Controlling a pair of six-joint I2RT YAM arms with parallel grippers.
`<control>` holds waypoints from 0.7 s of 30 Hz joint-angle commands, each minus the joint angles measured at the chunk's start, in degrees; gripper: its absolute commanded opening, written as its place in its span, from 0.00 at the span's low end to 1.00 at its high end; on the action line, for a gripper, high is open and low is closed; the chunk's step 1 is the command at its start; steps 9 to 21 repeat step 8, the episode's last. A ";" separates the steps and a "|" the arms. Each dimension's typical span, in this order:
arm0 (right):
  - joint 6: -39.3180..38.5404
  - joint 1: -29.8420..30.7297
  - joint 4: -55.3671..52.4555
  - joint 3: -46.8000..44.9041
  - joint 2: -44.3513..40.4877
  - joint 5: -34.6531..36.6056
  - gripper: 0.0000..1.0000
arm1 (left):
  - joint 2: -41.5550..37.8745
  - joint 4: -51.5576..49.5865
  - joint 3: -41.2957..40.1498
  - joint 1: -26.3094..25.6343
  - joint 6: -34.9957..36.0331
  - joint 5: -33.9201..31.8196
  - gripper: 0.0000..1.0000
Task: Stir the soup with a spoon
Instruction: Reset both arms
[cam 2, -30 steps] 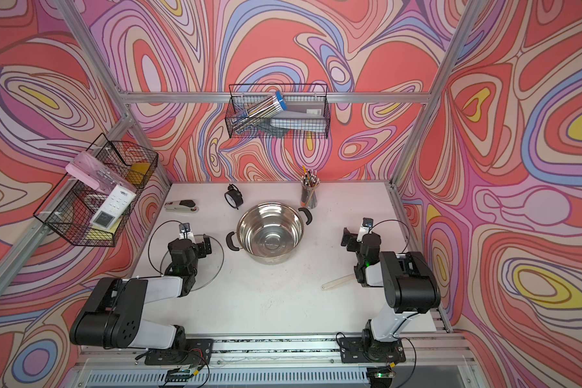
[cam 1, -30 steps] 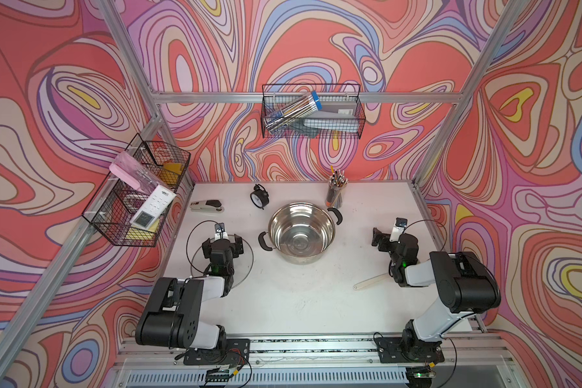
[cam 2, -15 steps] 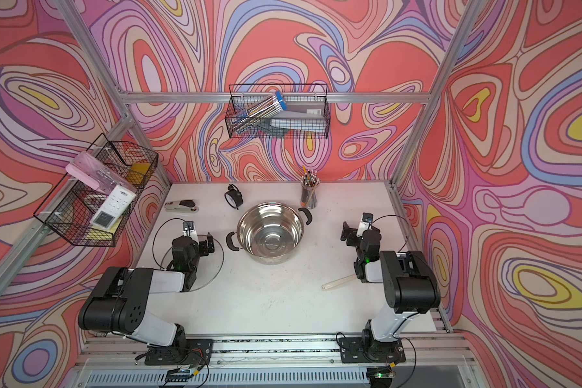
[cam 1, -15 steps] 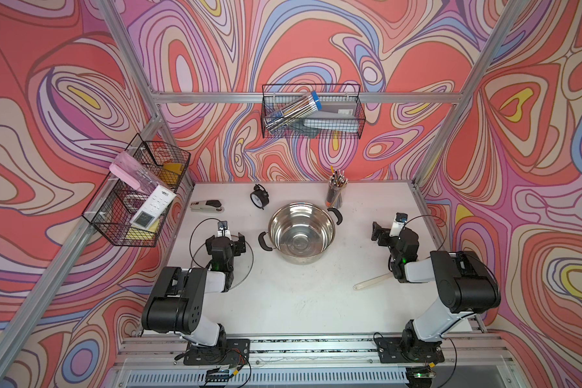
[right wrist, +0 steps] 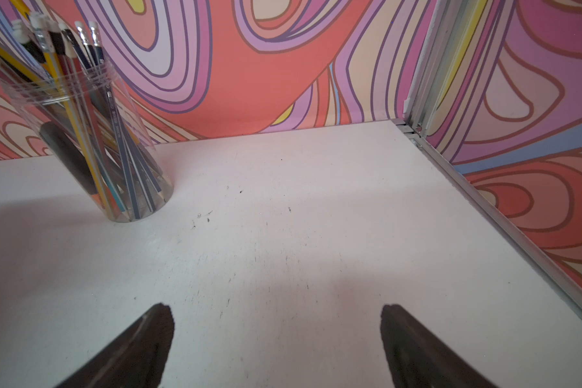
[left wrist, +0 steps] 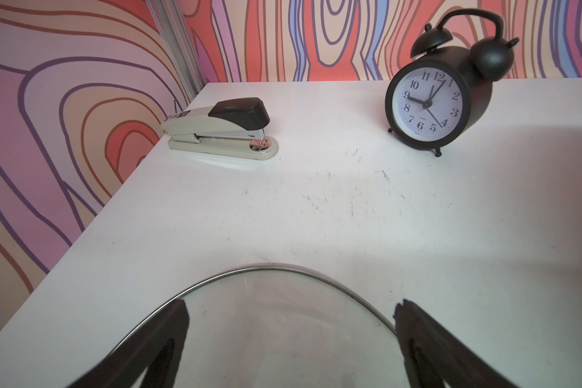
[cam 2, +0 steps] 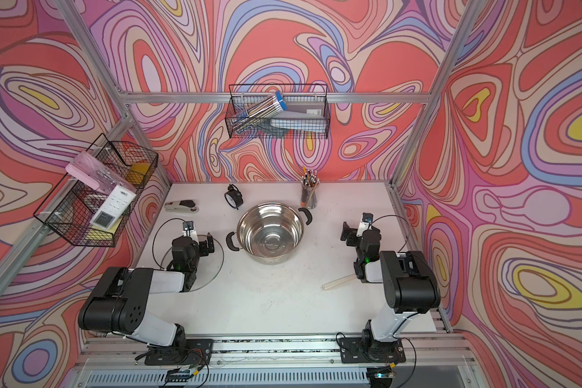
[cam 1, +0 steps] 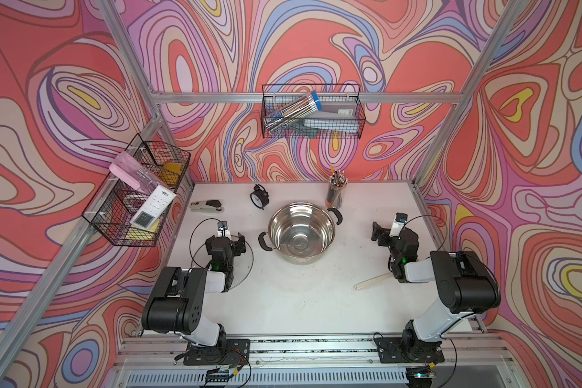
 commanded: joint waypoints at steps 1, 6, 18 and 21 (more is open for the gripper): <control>-0.06 0.22 0.02 0.56 0.61 0.63 0.98 | 0.38 -0.03 0.95 0.24 -0.11 0.83 0.99; -0.05 0.22 0.02 0.58 0.60 0.63 0.98 | 0.02 0.50 0.58 0.24 0.06 0.87 0.99; -0.12 0.22 0.02 0.57 0.61 0.60 0.98 | -0.05 0.84 0.38 0.24 0.13 0.83 0.99; -0.12 0.22 0.02 0.57 0.61 0.60 0.98 | -0.05 0.84 0.38 0.24 0.13 0.83 0.99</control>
